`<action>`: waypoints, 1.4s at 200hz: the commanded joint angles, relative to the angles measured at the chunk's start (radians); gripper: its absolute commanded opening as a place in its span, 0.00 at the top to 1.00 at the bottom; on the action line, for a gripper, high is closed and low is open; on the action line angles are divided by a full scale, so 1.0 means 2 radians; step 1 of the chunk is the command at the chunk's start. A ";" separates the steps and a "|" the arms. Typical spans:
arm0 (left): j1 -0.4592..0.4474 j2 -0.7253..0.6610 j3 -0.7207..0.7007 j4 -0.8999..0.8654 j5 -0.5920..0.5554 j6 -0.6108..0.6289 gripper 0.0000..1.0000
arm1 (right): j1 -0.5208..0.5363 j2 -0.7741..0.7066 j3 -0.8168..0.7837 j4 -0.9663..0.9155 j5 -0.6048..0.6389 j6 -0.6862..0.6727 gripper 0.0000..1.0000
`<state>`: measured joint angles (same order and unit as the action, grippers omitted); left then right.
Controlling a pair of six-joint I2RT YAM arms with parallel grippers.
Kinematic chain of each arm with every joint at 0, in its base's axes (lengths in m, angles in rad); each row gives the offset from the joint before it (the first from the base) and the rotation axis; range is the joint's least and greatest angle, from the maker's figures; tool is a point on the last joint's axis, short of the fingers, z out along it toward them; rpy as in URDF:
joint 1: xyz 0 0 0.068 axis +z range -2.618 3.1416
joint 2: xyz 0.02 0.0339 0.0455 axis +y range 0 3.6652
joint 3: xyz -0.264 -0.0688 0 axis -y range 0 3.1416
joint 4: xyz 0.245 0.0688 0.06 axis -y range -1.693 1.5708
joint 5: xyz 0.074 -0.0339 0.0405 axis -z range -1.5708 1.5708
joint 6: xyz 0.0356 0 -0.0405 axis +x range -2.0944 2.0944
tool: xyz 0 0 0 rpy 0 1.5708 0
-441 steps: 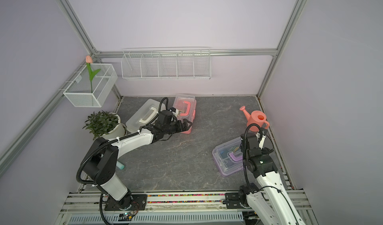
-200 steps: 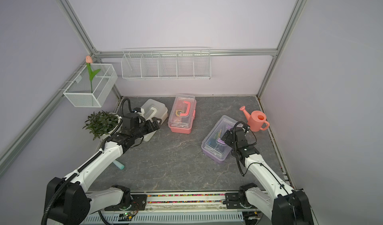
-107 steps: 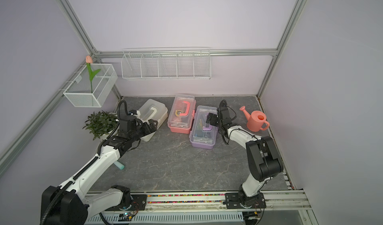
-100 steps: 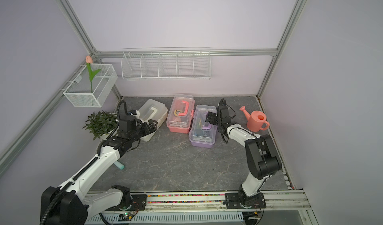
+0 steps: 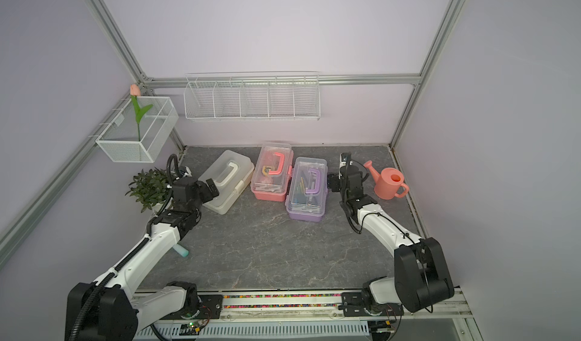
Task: Close toolboxes
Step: Reset both arms
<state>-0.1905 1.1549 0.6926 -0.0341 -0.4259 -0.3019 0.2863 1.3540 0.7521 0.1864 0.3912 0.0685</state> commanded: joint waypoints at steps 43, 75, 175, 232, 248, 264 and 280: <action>0.014 0.063 -0.084 0.195 -0.108 0.103 0.00 | -0.037 0.017 -0.164 0.222 0.031 -0.054 0.11; 0.023 0.087 -0.130 0.302 -0.076 0.121 0.00 | -0.061 0.073 -0.169 0.323 0.018 -0.101 0.11; 0.047 0.190 -0.166 0.488 0.073 0.158 0.00 | -0.137 0.097 -0.208 0.402 -0.088 -0.037 0.11; 0.047 0.174 -0.147 0.426 0.067 0.146 0.00 | -0.137 0.098 -0.200 0.388 -0.134 -0.055 0.11; 0.047 0.176 -0.149 0.431 0.066 0.148 0.01 | -0.137 0.098 -0.200 0.388 -0.134 -0.055 0.11; 0.046 0.176 -0.146 0.429 0.064 0.146 0.00 | -0.137 0.099 -0.197 0.385 -0.136 -0.054 0.11; 0.048 0.176 -0.143 0.421 0.063 0.143 0.01 | -0.137 0.099 -0.197 0.384 -0.136 -0.054 0.11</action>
<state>-0.0982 1.4826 0.4145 0.9585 -0.3058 -0.0483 0.0086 1.5486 0.3435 0.9436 0.1406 -0.0238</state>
